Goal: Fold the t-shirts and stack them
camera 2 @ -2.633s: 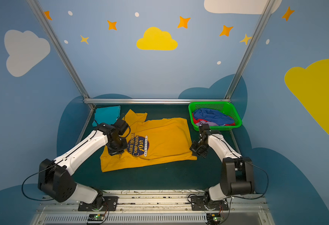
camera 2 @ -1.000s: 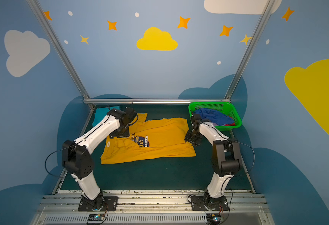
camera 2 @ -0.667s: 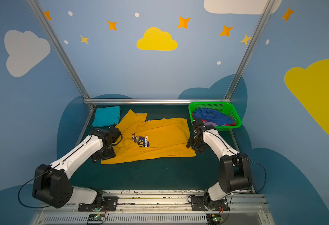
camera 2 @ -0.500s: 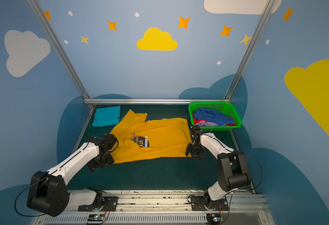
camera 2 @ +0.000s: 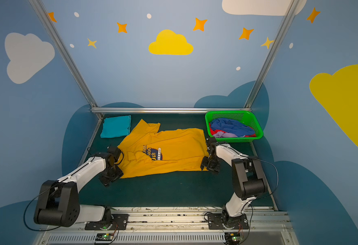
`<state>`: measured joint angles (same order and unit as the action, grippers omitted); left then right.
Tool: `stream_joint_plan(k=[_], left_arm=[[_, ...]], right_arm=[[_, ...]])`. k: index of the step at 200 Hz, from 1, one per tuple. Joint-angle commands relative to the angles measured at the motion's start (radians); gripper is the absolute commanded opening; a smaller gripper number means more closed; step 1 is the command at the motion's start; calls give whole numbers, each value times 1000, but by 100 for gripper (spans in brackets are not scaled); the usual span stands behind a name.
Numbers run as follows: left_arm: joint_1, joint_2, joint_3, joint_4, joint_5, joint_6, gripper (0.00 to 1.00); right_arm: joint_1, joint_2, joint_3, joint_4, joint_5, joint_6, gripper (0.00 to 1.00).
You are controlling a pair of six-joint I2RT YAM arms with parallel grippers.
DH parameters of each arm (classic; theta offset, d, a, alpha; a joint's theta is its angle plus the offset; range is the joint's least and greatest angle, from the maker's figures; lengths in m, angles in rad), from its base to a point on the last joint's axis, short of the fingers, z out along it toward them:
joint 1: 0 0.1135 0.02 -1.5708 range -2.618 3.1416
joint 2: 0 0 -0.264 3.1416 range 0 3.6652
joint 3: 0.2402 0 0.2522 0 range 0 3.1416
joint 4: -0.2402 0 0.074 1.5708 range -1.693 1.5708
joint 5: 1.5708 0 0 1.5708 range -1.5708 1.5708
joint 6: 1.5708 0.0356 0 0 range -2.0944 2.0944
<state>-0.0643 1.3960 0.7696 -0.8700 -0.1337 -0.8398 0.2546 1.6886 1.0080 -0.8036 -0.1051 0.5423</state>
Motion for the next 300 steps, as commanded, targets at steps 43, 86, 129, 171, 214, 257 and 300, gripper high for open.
stream_joint_plan(k=[43, 86, 129, 171, 214, 257, 300], left_arm=[[118, 103, 12, 127, 38, 46, 22], [150, 142, 79, 98, -13, 60, 4], [158, 111, 80, 85, -39, 74, 4], [144, 51, 36, 77, 19, 68, 52], [102, -93, -91, 156, 100, 51, 75], [80, -2, -116, 206, 122, 19, 65], [83, 77, -96, 218, 72, 2, 18]], right_arm=[[-42, 23, 9, 34, 13, -3, 0], [-73, -36, -5, -13, 77, -22, 0], [-93, -122, -63, -62, 104, 5, 0], [-99, -148, -106, -66, 23, 34, 0], [-95, -140, -72, -72, 16, 27, 0], [-93, -133, -64, -71, 13, 21, 0], [-95, -129, -63, -67, 4, 18, 0]])
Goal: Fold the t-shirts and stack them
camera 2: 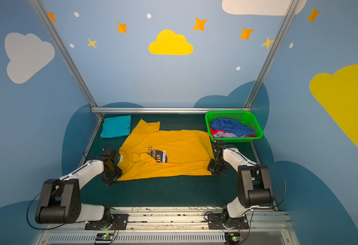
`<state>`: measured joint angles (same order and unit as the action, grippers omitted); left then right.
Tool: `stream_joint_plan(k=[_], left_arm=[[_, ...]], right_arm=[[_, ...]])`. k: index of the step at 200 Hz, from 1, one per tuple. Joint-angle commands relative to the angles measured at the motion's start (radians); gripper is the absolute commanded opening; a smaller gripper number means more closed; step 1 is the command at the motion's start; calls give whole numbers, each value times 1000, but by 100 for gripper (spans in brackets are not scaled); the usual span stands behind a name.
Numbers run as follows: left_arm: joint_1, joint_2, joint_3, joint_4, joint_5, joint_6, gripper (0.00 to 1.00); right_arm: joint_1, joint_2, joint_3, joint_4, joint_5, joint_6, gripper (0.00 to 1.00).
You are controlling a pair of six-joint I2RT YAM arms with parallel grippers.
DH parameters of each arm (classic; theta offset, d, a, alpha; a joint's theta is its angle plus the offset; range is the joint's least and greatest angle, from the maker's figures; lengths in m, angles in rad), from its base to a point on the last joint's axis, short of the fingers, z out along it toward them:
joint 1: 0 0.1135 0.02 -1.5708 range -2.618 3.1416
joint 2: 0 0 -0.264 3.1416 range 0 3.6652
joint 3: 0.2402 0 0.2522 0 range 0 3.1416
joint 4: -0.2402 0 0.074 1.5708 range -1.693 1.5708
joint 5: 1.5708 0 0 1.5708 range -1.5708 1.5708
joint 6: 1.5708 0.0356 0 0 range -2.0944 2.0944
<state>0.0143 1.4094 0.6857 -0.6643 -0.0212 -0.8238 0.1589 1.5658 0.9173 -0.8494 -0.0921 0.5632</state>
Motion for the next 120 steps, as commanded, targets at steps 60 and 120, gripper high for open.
stream_joint_plan(k=[60, 120], left_arm=[[120, 130, 118, -45, -120, 22, 4], [273, 80, 95, -39, -77, 45, 4]], right_arm=[[-40, -38, 12, -37, 9, -8, 0], [-94, -92, -37, -38, -43, -4, 0]])
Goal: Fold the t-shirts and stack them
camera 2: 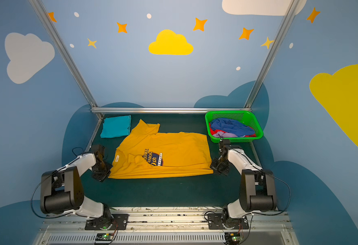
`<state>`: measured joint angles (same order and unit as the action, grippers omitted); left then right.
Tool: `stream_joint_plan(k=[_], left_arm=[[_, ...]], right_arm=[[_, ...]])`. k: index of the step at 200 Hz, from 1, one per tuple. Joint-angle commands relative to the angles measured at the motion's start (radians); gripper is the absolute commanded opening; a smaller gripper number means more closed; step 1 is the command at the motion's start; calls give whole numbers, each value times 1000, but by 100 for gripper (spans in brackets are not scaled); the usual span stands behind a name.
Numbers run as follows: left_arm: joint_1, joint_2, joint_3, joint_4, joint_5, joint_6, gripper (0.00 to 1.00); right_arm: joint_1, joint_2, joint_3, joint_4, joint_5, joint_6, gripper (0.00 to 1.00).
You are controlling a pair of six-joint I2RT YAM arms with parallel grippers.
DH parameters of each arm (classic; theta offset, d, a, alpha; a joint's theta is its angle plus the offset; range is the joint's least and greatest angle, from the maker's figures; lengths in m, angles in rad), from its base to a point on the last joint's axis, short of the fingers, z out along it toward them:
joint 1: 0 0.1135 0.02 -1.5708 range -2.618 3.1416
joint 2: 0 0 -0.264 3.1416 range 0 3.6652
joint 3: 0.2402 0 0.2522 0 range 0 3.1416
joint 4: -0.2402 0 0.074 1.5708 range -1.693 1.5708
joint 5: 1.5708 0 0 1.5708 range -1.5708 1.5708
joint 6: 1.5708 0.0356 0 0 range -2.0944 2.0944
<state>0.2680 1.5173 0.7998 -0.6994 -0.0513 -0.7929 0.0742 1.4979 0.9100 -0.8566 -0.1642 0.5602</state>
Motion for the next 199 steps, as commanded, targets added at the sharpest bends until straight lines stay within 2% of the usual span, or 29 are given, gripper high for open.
stream_joint_plan(k=[1, 50, 86, 94, 98, 99, 106, 113, 125, 140, 151, 159, 165, 176, 179, 199], left_arm=[[19, -29, -22, -3, -45, 14, 4], [-23, -104, -137, 4, -8, -1, 4], [-26, -123, -169, -23, -32, -35, 5], [-26, -125, -162, -39, -44, -47, 9], [-26, -128, -158, -49, -51, -54, 16], [-26, -128, -157, -51, -52, -56, 17], [-26, -137, -148, -65, -62, -66, 30], [-30, -153, -139, -80, -72, -76, 40], [-58, -200, -108, -117, -111, -93, 53], [-135, -270, -52, -172, -185, -107, 61], [-198, -312, -9, -192, -222, -110, 61], [-243, -334, 16, -200, -245, -119, 58], [-278, -342, 34, -200, -254, -122, 52], [-338, -335, 59, -181, -250, -123, 42], [-357, -328, 65, -174, -247, -123, 40], [-447, -255, 94, -142, -221, -124, 36]], right_arm=[[-9, -26, -31, -30, 27, -1, 0], [108, -116, -139, -41, 17, 73, 0], [114, -221, -244, -53, 32, 139, 0], [110, -251, -273, -58, 42, 152, 26], [109, -262, -277, -60, 45, 157, 35], [106, -269, -280, -60, 46, 159, 41], [101, -291, -283, -69, 53, 165, 54], [96, -314, -276, -77, 64, 166, 60], [78, -349, -249, -99, 87, 162, 65], [68, -380, -186, -127, 115, 144, 66], [72, -395, -131, -136, 126, 121, 62], [84, -398, -93, -124, 122, 98, 53], [102, -396, -69, -106, 115, 73, 40], [167, -378, -19, -83, 120, 60, 6], [191, -372, -5, -80, 126, 60, 0], [373, -288, 78, -16, 144, 51, 0]])
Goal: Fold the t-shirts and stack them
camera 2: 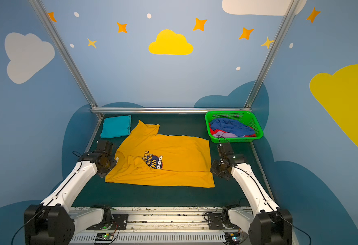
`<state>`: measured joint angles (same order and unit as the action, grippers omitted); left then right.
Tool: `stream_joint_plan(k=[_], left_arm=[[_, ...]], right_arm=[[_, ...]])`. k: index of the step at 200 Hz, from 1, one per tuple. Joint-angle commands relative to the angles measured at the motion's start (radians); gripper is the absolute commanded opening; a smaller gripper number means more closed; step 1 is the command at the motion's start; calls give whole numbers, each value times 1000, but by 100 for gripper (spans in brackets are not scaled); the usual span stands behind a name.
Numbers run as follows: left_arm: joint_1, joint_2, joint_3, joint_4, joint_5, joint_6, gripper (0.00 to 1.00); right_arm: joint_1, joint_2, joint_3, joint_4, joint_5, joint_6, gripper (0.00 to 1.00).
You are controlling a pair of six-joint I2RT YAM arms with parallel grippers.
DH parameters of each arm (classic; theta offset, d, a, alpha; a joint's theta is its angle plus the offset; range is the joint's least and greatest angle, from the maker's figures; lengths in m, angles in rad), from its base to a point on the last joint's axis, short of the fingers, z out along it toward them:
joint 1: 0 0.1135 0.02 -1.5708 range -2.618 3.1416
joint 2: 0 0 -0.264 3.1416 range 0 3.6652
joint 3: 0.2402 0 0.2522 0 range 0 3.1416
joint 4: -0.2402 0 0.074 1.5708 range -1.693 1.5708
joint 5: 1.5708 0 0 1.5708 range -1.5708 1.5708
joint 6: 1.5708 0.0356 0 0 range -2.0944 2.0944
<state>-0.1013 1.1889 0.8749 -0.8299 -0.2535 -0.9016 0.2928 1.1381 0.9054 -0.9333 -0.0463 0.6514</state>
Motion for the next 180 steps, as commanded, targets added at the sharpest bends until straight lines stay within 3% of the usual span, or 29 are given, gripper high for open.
stream_joint_plan(k=[1, 36, 68, 113, 180], left_arm=[[-80, 76, 21, -10, -16, -16, 36], [-82, 141, 37, -5, 31, -37, 35], [-21, 118, 16, 30, 62, -45, 58], [22, 197, -20, 239, 259, 15, 60], [17, 450, 119, 273, 236, 45, 57]], right_arm=[[165, 77, 86, 64, 27, -42, 0], [514, 322, 301, 151, 151, -158, 0], [685, 532, 469, 252, 133, -305, 26], [691, 687, 591, 273, 20, -295, 24], [566, 558, 404, 330, -83, -220, 23]])
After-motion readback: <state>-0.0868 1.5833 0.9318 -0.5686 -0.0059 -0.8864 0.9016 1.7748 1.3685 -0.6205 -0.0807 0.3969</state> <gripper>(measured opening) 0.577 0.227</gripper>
